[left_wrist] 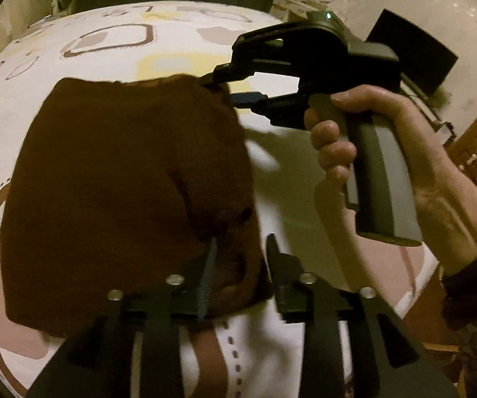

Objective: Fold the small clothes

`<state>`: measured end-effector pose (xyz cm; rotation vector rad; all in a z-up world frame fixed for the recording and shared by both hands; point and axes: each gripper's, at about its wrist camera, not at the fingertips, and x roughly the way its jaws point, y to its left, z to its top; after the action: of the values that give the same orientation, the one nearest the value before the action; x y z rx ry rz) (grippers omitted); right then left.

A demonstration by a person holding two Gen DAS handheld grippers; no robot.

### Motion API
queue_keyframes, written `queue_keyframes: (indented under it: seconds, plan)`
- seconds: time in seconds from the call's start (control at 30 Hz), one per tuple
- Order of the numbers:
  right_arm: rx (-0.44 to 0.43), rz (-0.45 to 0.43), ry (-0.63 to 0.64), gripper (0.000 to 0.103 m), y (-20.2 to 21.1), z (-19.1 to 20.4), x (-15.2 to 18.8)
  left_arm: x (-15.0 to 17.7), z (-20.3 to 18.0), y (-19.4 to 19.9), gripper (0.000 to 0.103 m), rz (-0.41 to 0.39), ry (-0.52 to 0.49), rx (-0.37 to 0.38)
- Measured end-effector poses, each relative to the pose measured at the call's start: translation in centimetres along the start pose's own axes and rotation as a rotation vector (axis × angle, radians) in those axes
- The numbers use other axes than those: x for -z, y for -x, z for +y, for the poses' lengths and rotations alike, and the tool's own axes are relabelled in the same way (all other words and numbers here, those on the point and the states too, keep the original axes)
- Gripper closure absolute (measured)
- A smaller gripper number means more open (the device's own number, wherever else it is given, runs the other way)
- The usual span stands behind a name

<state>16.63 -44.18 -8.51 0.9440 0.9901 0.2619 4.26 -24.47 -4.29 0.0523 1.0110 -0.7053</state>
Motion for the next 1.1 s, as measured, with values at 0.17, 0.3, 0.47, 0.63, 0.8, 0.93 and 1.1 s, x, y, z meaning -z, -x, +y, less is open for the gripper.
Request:
queue_keyframes:
  seconds: [0.17, 0.3, 0.47, 0.63, 0.8, 0.93, 1.1]
  plan:
    - [-0.060, -0.079, -0.021, 0.058, 4.0, -0.1, 1.4, 1.9, -0.2, 3.2, 0.050, -0.068, -0.021, 0.073]
    - [-0.101, -0.100, 0.002, 0.052, 6.8, 0.2, 4.9, 5.4, 1.5, 6.3, 0.042, -0.167, -0.086, -0.018]
    - [-0.141, -0.089, -0.029, 0.051, 8.2, -0.7, 9.5, 9.1, 4.8, 7.2, 0.041, -0.161, -0.109, -0.216]
    - [-0.147, -0.066, -0.046, 0.051, 8.0, -1.0, 12.2, 9.1, 7.9, 6.1, 0.042, -0.102, 0.002, -0.260]
    - [-0.164, -0.066, -0.041, 0.051, 8.1, -0.3, 13.4, 8.4, 6.8, 6.3, 0.041, -0.137, -0.033, -0.254]
    - [-0.165, -0.069, -0.032, 0.051, 8.4, -0.1, 14.3, 8.3, 7.1, 6.0, 0.041, -0.144, -0.028, -0.262]
    - [-0.184, -0.062, -0.034, 0.050, 8.7, -0.2, 15.5, 8.2, 8.8, 5.7, 0.042, -0.150, 0.028, -0.262]
